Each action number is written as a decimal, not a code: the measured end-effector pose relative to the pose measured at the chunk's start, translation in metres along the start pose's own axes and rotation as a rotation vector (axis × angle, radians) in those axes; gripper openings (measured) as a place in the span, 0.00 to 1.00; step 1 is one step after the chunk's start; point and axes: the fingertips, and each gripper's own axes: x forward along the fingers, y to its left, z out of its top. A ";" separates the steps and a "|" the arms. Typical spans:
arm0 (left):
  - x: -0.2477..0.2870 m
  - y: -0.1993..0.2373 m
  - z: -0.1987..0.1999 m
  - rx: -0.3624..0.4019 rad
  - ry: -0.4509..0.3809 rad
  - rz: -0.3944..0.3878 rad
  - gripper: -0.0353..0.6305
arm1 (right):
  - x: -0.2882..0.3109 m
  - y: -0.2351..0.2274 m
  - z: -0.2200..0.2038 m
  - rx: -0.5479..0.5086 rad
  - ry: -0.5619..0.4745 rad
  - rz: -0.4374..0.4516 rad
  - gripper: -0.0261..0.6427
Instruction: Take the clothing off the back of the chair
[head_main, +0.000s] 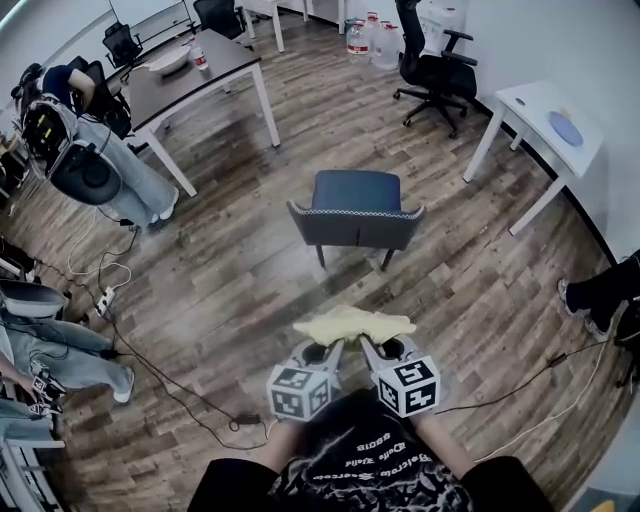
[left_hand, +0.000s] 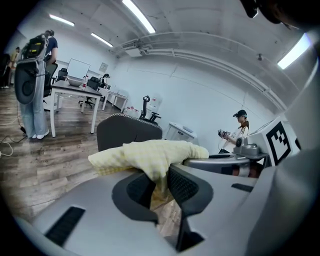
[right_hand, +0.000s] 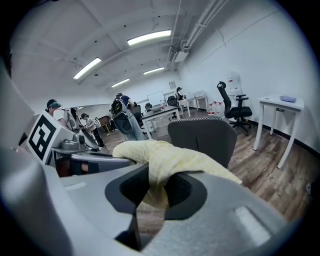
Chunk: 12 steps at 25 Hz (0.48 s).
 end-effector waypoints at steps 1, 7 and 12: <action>0.000 -0.002 -0.001 0.002 -0.002 0.001 0.15 | -0.002 -0.001 -0.001 -0.005 -0.002 -0.001 0.15; 0.004 -0.010 0.003 0.008 -0.010 -0.009 0.15 | -0.010 -0.006 0.000 0.011 -0.020 -0.003 0.15; 0.001 -0.010 0.002 0.009 -0.016 -0.015 0.15 | -0.010 -0.003 0.000 -0.004 -0.030 -0.018 0.15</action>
